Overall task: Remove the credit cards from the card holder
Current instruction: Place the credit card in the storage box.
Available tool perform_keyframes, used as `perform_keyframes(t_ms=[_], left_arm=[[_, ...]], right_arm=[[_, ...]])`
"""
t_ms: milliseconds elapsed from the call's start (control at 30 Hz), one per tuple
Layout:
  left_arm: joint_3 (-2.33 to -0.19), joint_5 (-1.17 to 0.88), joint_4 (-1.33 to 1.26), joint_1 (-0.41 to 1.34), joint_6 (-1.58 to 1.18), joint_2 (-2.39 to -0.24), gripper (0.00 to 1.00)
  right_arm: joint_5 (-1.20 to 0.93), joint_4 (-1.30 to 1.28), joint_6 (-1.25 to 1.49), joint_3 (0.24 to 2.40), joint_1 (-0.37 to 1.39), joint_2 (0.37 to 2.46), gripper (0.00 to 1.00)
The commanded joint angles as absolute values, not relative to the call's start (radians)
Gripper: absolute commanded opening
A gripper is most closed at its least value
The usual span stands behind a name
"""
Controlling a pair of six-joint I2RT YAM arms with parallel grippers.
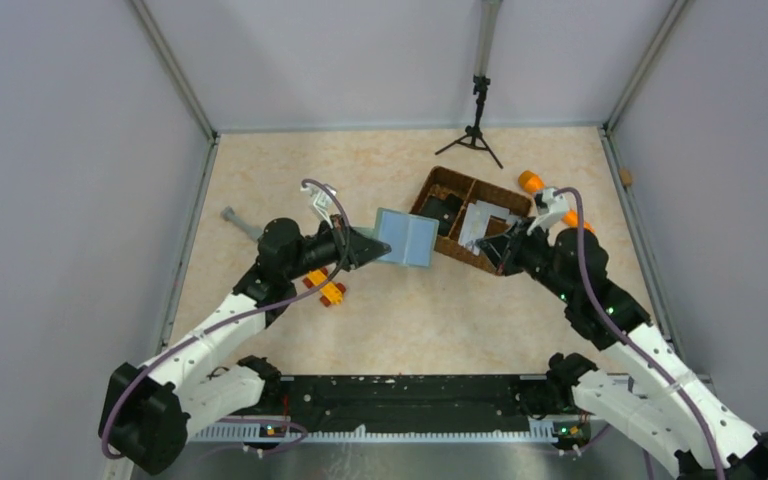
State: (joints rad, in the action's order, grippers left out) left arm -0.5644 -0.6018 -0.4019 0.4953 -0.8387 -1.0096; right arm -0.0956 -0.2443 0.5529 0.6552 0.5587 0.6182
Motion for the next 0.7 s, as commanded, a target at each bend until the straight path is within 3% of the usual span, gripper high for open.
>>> perform_keyframes(t_ms=[0, 200, 467, 667], left_arm=[[-0.652, -0.457, -0.049, 0.492, -0.633, -0.964, 0.0], [-0.684, -0.443, 0.043, 0.49, -0.603, -0.974, 0.0], [-0.745, -0.386, 0.182, 0.49, -0.537, -1.03, 0.0], [-0.87, -0.248, 0.411, 0.496, -0.42, -1.133, 0.0]], right_arm=[[0.12, -0.426, 0.333, 0.832, 0.553, 0.789, 0.0], [0.117, -0.388, 0.149, 0.901, 0.551, 0.942, 0.0], [0.291, -0.515, -0.074, 1.097, 0.551, 1.137, 0.0], [0.334, -0.449, -0.306, 1.085, 0.552, 1.203, 0.0]])
